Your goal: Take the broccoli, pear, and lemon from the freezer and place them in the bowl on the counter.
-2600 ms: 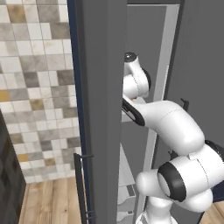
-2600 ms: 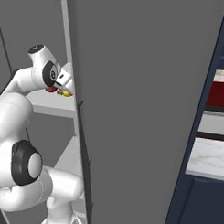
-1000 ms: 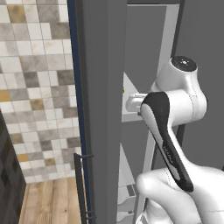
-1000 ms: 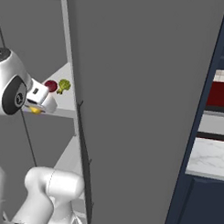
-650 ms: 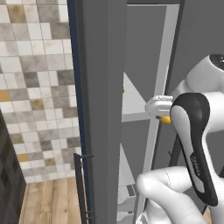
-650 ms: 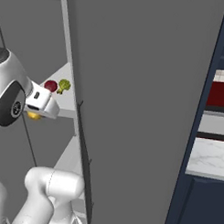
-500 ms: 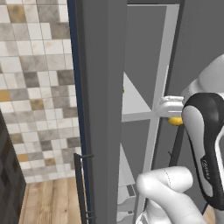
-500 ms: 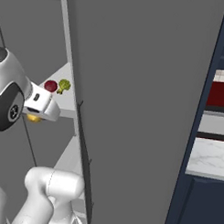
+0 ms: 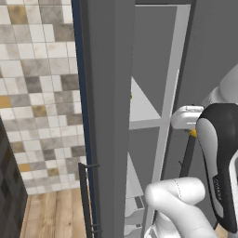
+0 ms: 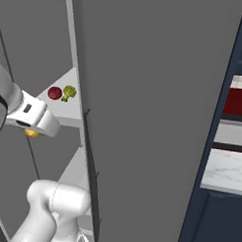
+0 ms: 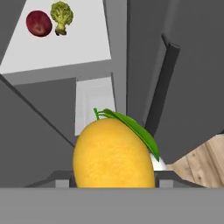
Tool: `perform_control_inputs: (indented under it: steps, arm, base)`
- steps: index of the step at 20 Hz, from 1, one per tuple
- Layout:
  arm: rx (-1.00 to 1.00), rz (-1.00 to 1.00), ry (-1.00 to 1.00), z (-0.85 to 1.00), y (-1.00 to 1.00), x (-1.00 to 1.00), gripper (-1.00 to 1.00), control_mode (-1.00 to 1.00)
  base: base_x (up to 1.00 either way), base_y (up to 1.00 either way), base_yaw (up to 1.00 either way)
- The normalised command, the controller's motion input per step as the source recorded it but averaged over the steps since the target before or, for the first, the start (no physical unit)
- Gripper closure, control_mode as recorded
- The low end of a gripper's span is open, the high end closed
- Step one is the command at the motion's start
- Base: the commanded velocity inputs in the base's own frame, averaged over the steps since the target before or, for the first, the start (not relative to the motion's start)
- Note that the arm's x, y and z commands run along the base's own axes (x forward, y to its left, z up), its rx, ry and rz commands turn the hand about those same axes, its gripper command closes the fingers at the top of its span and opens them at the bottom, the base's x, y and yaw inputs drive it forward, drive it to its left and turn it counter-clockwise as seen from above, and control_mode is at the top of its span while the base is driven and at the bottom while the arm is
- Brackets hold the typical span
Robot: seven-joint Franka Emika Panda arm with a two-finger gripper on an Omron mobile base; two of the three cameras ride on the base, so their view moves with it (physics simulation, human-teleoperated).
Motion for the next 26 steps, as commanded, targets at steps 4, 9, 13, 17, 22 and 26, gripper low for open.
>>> perform_control_inputs:
  steps: [4, 9, 13, 17, 22, 26]
  arm:
    - [-0.03, 0.06, 0.00, 0.00, -0.04, -0.05, 1.00, -1.00]
    - [-0.03, 0.14, 0.00, 0.00, -0.16, -0.29, 1.00, -1.00]
    - [0.00, 0.00, -0.01, 0.00, -0.01, -0.32, 1.00, -1.00]
    - [0.00, 0.00, 0.00, 0.00, 0.00, 0.00, 1.00, 1.00]
    - [0.00, 0.00, 0.00, 0.00, 0.00, 0.00, 1.00, 1.00]
    - [0.00, 0.00, 0.00, 0.00, 0.00, 0.00, 1.00, 1.00]
  base:
    - [0.00, 0.00, 0.00]
    - [0.00, 0.00, 0.00]
    - [0.00, 0.00, 0.00]
    - [-0.80, -0.65, 0.00]
    - [-0.49, -1.00, -0.07]
    - [0.05, -1.00, -0.15]
